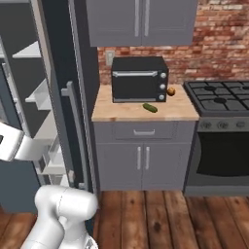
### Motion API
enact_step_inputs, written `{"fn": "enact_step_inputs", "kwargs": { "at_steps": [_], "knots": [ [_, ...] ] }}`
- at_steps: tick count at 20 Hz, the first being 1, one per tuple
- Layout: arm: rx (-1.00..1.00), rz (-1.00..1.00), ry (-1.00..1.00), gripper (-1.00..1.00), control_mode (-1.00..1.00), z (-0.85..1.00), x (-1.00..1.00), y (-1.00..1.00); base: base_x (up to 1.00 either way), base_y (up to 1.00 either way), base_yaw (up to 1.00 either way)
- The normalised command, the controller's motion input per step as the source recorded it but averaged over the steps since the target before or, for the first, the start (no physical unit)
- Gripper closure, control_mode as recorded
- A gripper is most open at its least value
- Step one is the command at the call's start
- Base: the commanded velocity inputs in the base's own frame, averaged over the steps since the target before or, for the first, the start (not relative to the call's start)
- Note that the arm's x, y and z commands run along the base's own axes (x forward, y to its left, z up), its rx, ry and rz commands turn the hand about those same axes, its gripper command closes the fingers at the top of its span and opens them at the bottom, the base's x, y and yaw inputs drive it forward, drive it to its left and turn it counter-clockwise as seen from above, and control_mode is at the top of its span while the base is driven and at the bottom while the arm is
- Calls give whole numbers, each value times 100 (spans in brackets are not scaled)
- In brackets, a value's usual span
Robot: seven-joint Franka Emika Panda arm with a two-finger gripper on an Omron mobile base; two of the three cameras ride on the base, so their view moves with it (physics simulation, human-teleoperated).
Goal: Place the beer on the top shelf of the fridge to keep it out of children's reach, and place the cucumber and orange on lower shelves for easy access.
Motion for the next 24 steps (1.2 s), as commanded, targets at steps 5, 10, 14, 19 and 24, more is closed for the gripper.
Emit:
{"fn": "enact_step_inputs", "kwargs": {
  "at_steps": [5,10,14,19,24],
  "knots": [
    [0,0,0,-100,100,0,0,0,0,-100,36],
    [0,0,0,-100,100,0,0,0,-4,-100,49],
    [0,0,0,-100,100,0,0,0,-31,-100,44],
    [0,0,0,-100,100,0,0,0,-21,-100,24],
    [0,0,0,-100,100,0,0,0,1,-100,6]
  ]
}}
